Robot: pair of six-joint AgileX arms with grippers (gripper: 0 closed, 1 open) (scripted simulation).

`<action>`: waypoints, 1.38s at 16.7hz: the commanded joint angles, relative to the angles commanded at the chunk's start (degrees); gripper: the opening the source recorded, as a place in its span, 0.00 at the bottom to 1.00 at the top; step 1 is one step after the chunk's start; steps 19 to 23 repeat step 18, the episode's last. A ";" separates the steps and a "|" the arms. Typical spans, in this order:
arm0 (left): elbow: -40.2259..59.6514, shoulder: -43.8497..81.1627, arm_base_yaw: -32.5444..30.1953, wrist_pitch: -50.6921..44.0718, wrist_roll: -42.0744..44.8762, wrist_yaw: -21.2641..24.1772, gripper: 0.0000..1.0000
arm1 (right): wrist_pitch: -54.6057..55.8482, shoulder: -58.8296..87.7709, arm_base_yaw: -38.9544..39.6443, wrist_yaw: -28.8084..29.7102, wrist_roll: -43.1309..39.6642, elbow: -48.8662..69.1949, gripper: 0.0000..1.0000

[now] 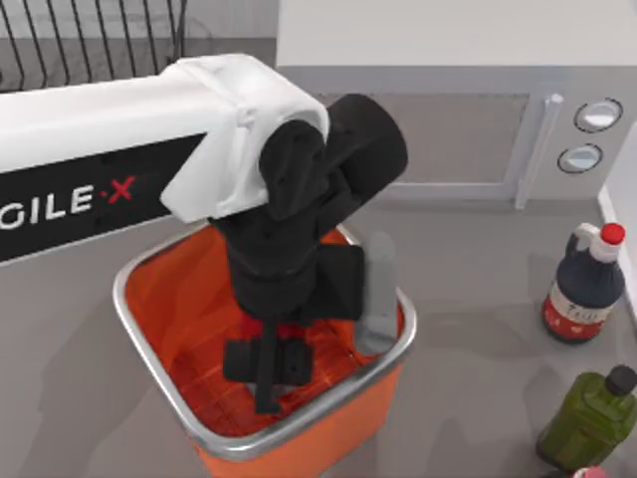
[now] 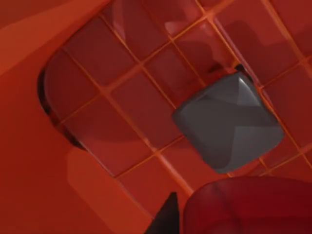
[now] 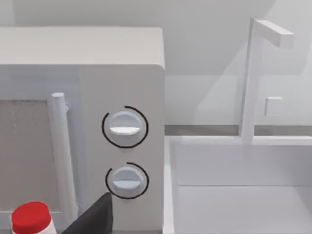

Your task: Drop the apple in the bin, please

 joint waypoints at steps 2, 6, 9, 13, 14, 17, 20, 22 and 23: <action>0.00 0.00 0.00 0.00 0.00 0.00 0.23 | 0.00 0.00 0.00 0.00 0.00 0.00 1.00; 0.00 0.00 0.00 0.00 0.00 0.00 0.53 | 0.00 0.00 0.00 0.00 0.00 0.00 1.00; 0.00 0.00 0.00 0.00 0.00 0.00 0.75 | 0.00 0.00 0.00 0.00 0.00 0.00 1.00; 0.00 0.00 0.00 0.00 0.00 0.00 1.00 | 0.00 0.00 0.00 0.00 0.00 0.00 1.00; 0.00 0.00 0.00 0.00 0.00 0.00 1.00 | 0.00 0.00 0.00 0.00 0.00 0.00 1.00; 0.00 0.00 0.00 0.00 0.00 0.00 1.00 | 0.00 0.00 0.00 0.00 0.00 0.00 1.00; 0.00 0.00 0.00 0.00 0.00 0.00 1.00 | 0.00 0.00 0.00 0.00 0.00 0.00 1.00; 0.00 0.00 0.00 0.00 0.00 0.00 1.00 | 0.00 0.00 0.00 0.00 0.00 0.00 1.00; 0.00 0.00 0.00 0.00 0.00 0.00 1.00 | 0.00 0.00 0.00 0.00 0.00 0.00 1.00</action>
